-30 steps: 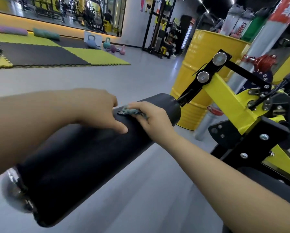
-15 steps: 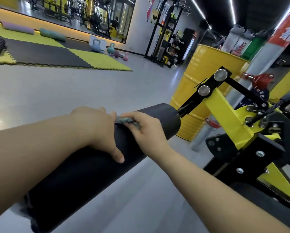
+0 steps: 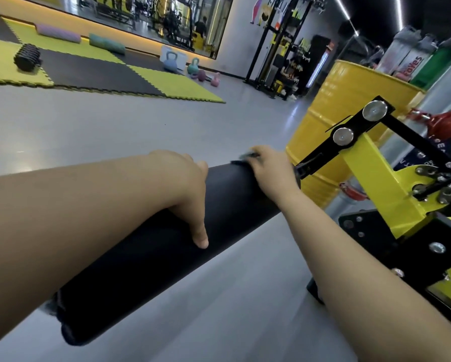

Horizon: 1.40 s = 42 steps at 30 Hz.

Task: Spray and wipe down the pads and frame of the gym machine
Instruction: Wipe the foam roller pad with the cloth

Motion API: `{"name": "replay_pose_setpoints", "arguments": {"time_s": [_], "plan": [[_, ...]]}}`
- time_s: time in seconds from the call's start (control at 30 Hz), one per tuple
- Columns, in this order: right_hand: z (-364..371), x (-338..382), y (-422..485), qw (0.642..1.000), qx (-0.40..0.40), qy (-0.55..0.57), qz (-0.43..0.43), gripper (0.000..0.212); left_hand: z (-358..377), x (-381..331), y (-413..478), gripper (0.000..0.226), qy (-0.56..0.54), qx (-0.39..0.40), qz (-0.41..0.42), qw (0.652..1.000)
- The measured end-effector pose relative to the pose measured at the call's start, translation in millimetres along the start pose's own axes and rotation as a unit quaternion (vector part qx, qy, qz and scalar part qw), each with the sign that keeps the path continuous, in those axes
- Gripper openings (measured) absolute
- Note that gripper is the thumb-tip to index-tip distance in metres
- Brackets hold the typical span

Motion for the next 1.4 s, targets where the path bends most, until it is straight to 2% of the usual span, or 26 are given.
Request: {"name": "replay_pose_setpoints", "arguments": {"time_s": [0.07, 0.13, 0.17, 0.23, 0.3, 0.4, 0.5, 0.57, 0.63, 0.7, 0.73, 0.8, 0.87, 0.97, 1.03, 1.1, 1.2, 1.27, 1.33, 1.4], "plan": [[9.1, 44.3, -25.8, 0.991, 0.052, 0.05, -0.114, 0.016, -0.9, -1.4, -3.2, 0.107, 0.007, -0.008, -0.001, 1.0], [9.3, 46.2, -26.7, 0.984, 0.076, 0.074, -0.142, 0.015, -2.4, -2.1, -8.5, 0.105, 0.03, -0.03, -0.005, 0.999], [5.5, 28.2, -14.0, 0.99, 0.066, 0.063, -0.11, 0.016, -2.6, -4.1, -10.9, 0.104, 0.046, -0.047, -0.006, 0.998], [-8.8, -31.1, 14.8, 1.0, 0.014, 0.016, 0.008, 0.022, 1.4, -13.8, -15.2, 0.101, 0.084, -0.078, -0.014, 0.993], [-23.0, -87.8, 25.5, 0.992, -0.038, 0.0, 0.12, 0.025, 9.6, -28.3, -16.2, 0.091, 0.131, -0.099, -0.031, 0.986], [-22.7, -102.8, 14.4, 0.982, -0.086, 0.029, 0.164, 0.022, 17.9, -42.5, -19.7, 0.072, 0.185, -0.117, -0.057, 0.974], [-9.9, -47.8, -6.3, 0.994, -0.068, 0.038, 0.076, 0.02, 18.4, -44.1, -23.4, 0.077, 0.199, -0.126, -0.05, 0.971], [1.6, 10.7, -32.2, 0.998, -0.016, 0.06, -0.026, 0.022, 14.3, -41.3, -29.7, 0.089, 0.183, -0.126, -0.029, 0.975], [9.4, 57.7, -62.8, 0.987, 0.036, 0.102, -0.118, 0.025, 4.5, -35.1, -37.6, 0.09, 0.142, -0.14, -0.002, 0.98], [9.4, 67.4, -71.6, 0.977, 0.051, 0.114, -0.174, 0.025, -6.6, -20.2, -44.1, 0.085, 0.113, -0.152, 0.01, 0.982], [6.4, 56.7, -64.1, 0.979, 0.041, 0.098, -0.175, 0.024, -9.0, -10.2, -47.5, 0.081, 0.093, -0.152, 0.011, 0.984], [-4.1, 3.0, -30.8, 0.995, 0.006, 0.05, -0.089, 0.023, -8.0, 10.1, -53.2, 0.081, 0.075, -0.145, 0.004, 0.987], [-19.2, -58.7, -6.4, 0.998, -0.023, 0.038, 0.043, 0.023, 4.6, 30.3, -54.2, 0.093, 0.092, -0.118, -0.018, 0.989], [-21.5, -93.5, 8.5, 0.988, -0.045, 0.029, 0.146, 0.025, 23.1, 49.6, -51.1, 0.103, 0.002, -0.048, -0.034, 0.998], [-14.1, -55.1, 10.6, 0.994, -0.031, -0.006, 0.109, 0.023, 22.9, 50.4, -47.4, 0.098, -0.06, -0.024, -0.024, 0.998], [1.8, 3.1, 0.8, 1.0, 0.02, -0.007, 0.009, 0.021, 18.0, 47.3, -43.2, 0.09, -0.085, -0.013, -0.019, 0.996], [15.0, 72.7, -39.9, 0.984, 0.097, 0.047, -0.145, 0.017, 15.8, 41.8, -36.2, 0.093, -0.074, 0.007, -0.016, 0.997], [14.3, 72.0, -43.7, 0.975, 0.114, 0.077, -0.174, 0.016, 16.4, 41.1, -33.7, 0.097, -0.046, 0.006, -0.022, 0.999], [4.5, 30.0, -20.0, 0.99, 0.078, 0.059, -0.102, 0.016, 17.5, 41.7, -34.1, 0.097, -0.017, -0.003, -0.031, 0.999], [-12.5, -37.0, 4.3, 0.999, 0.023, 0.016, 0.037, 0.014, 18.0, 40.7, -35.0, 0.098, 0.0, -0.007, -0.033, 0.999]]}}
Point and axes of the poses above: each hand's wrist, its own y-axis towards the middle knuckle, its own z-axis out of the palm, x = y × z, the point moved 9 cm from there along y, towards the middle knuckle, and after that the axes turned 7 degrees about x, right-handed, at the moved point
